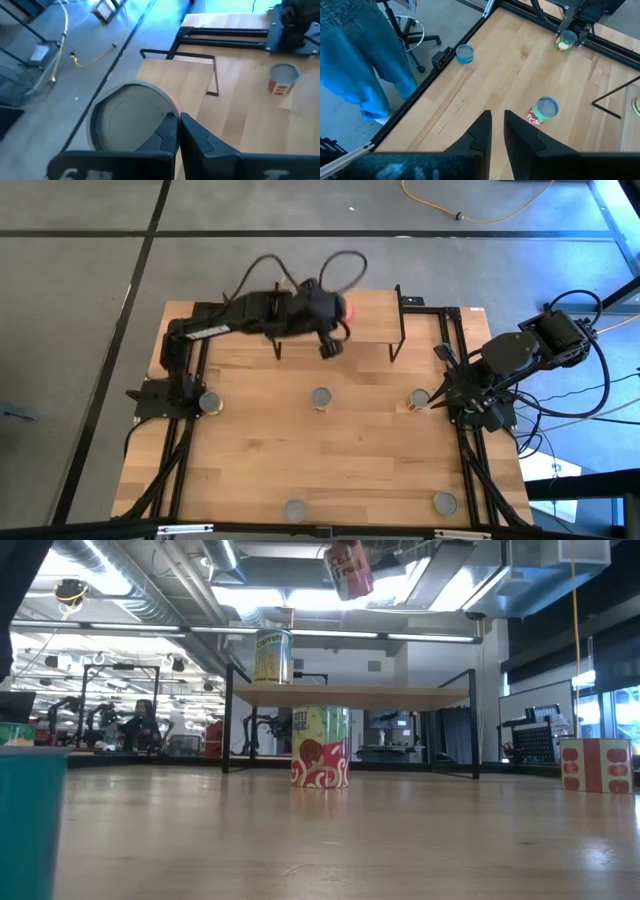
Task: Pick and place cans onto a shelf
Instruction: Put the canned mixed fruits on the shelf
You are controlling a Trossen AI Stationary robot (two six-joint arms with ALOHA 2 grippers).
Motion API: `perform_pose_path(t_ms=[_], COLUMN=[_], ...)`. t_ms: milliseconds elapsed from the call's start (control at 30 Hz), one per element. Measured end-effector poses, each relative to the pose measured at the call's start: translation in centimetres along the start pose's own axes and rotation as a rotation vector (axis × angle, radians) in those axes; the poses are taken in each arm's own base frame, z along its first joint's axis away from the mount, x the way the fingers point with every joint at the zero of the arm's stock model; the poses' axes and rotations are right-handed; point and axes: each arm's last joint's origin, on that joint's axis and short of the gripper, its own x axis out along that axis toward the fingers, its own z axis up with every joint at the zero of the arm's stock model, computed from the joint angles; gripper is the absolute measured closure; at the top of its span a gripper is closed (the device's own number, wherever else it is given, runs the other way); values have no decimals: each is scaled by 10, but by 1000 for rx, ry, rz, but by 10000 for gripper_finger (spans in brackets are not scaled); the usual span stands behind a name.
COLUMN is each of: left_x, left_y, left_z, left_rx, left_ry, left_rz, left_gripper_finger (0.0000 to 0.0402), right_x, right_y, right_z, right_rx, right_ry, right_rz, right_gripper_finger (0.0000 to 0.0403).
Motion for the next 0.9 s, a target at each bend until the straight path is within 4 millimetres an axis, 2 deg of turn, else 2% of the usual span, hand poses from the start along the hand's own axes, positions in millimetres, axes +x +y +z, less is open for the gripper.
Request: perform_pose_path(t_ms=[167, 400, 533, 700, 900], left_x=[18, 44, 66, 99, 119], left_y=[41, 83, 92, 88, 82], left_z=[-4, -14, -22, -33, -49], left_rx=[-32, -61, -43, -15, 29], left_ry=[26, 64, 112, 185, 313], left_rz=[-15, -60, -70, -78, -74], left_gripper_finger=[401, 401, 402, 401, 401], right_x=[0, 0, 0, 0, 0], right_y=[0, -2, -3, -4, -4], right_z=[0, 1, 1, 1, 1], right_rx=[0, 2, 3, 10, 39], right_ry=[0, -5, 4, 2, 0], right_rz=[0, -44, -110, -139, -142], right_gripper_finger=[350, 350, 350, 350, 350])
